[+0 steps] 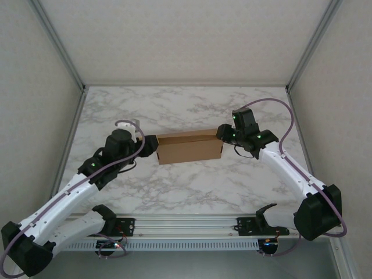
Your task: Fold the paper box
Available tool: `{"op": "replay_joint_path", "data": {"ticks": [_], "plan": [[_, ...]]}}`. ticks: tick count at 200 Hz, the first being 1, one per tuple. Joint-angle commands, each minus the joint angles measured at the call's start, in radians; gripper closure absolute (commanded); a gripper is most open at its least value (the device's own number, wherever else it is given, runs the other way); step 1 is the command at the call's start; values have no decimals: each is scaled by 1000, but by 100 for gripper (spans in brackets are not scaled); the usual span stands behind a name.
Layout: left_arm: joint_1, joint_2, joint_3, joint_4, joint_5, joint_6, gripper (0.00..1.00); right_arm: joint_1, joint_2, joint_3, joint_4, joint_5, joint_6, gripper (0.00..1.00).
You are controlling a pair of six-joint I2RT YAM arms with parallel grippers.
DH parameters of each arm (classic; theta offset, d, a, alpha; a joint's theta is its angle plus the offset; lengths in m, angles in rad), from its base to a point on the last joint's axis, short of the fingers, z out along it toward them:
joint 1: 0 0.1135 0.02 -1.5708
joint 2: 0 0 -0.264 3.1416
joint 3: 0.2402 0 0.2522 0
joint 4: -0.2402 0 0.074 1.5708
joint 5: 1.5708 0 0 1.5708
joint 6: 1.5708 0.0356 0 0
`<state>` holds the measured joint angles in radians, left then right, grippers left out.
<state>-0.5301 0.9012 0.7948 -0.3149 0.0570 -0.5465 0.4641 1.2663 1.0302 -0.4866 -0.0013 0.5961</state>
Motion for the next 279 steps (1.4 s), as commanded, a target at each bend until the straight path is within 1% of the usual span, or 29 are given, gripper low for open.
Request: {"op": "replay_joint_path", "data": {"ticks": [1,20,53,82,111,131,144,161,179,199,220,241,279], "plan": [[62,44,5,82,131,-107,37,-4,-2,-15,-63,18,7,62],[92,88,-9,140,193,-131,38,-3,-2,-15,-64,17,4,62],[101,131,-55,213,247,-154,39,-2,2,-12,-70,18,1,62],[101,128,-134,242,237,-175,43,-3,-2,-17,-71,23,4,63],[107,93,-213,262,216,-207,49,-3,-6,-18,-75,26,2,62],[110,72,-259,286,219,-230,51,-4,-5,-12,-79,21,0,63],[111,69,-273,295,221,-234,52,-3,-9,-2,-82,16,-8,61],[115,70,-271,292,220,-228,52,-8,-18,21,-96,3,-21,56],[123,76,-263,288,221,-221,52,-24,-44,38,-90,-47,-29,51],[128,83,-255,283,220,-212,53,-51,-67,48,-72,-120,-30,49],[131,90,-252,282,222,-207,53,-84,-66,57,-67,-182,-16,51],[133,91,-252,281,222,-204,53,-104,-55,54,-69,-196,-10,55],[134,90,-254,277,227,-202,53,-108,-32,-2,-52,-210,-7,59]]}}
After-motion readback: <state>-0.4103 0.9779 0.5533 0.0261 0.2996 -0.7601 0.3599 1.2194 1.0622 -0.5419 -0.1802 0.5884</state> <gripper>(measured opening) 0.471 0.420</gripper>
